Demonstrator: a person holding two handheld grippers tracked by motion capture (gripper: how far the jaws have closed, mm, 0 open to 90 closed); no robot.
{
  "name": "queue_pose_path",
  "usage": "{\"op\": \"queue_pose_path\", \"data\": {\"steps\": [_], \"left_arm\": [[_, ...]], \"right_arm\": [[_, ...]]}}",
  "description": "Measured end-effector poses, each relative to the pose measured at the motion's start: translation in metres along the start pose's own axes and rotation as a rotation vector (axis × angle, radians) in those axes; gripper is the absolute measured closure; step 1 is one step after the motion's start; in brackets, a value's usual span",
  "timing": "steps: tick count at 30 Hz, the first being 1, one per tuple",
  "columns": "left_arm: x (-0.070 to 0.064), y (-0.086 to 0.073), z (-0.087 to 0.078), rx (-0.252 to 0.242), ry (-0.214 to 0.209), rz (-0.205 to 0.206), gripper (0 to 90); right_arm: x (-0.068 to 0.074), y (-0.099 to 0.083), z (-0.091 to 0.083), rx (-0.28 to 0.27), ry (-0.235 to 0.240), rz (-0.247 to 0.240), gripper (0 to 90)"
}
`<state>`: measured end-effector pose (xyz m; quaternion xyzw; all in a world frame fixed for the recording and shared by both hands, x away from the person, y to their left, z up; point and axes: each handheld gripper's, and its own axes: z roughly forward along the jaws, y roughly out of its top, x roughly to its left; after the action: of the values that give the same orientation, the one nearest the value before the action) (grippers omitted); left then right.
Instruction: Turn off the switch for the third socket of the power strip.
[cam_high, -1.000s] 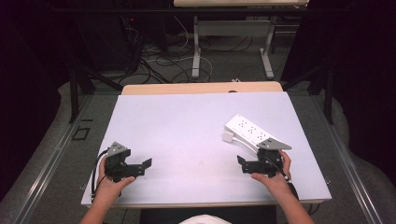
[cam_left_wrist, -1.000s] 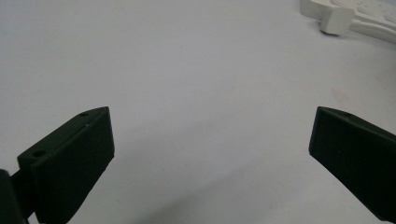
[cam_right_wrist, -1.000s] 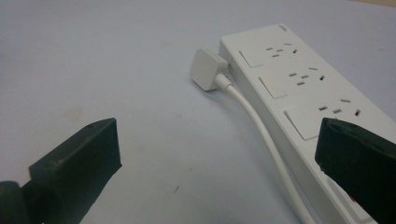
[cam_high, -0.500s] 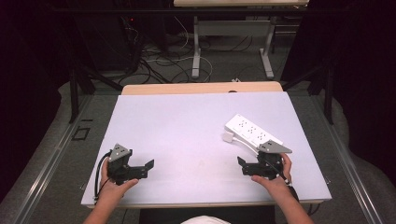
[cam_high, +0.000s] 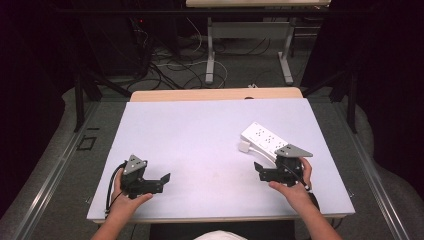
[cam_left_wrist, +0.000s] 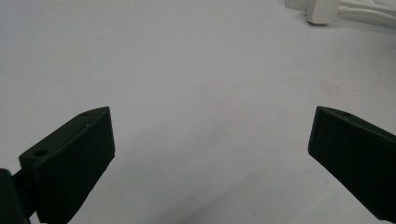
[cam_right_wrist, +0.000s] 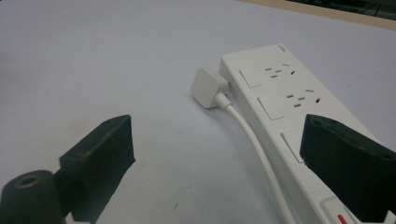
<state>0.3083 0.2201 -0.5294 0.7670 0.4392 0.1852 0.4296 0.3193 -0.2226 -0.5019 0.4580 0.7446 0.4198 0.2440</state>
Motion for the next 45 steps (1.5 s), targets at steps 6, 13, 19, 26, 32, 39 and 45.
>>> {"op": "queue_pose_path", "data": {"steps": [6,13,19,26,32,39,45], "left_arm": [[0.000,0.000,0.000,-0.005,0.004,-0.006,1.5],[0.000,0.000,-0.002,0.000,0.004,-0.013,1.9],[0.001,-0.001,-0.003,0.002,0.010,-0.012,2.9],[0.001,-0.001,-0.002,0.003,0.012,-0.013,4.0],[0.000,-0.001,-0.001,-0.003,0.013,-0.010,4.5],[0.001,-0.001,-0.001,0.003,0.014,-0.014,4.9],[0.001,-0.001,0.000,0.001,0.017,-0.016,6.2]], "right_arm": [[-0.002,0.012,0.002,0.032,-0.012,-0.042,15.2],[-0.003,0.028,0.004,0.050,-0.010,-0.080,15.9],[-0.004,0.042,0.006,0.063,-0.018,-0.063,17.8],[-0.010,0.058,0.008,0.090,-0.022,-0.042,20.5],[-0.019,0.069,0.013,0.113,-0.027,-0.023,24.5],[-0.025,0.078,0.018,0.137,-0.026,0.000,28.3],[-0.033,0.086,0.023,0.154,-0.025,0.028,32.3]]}}
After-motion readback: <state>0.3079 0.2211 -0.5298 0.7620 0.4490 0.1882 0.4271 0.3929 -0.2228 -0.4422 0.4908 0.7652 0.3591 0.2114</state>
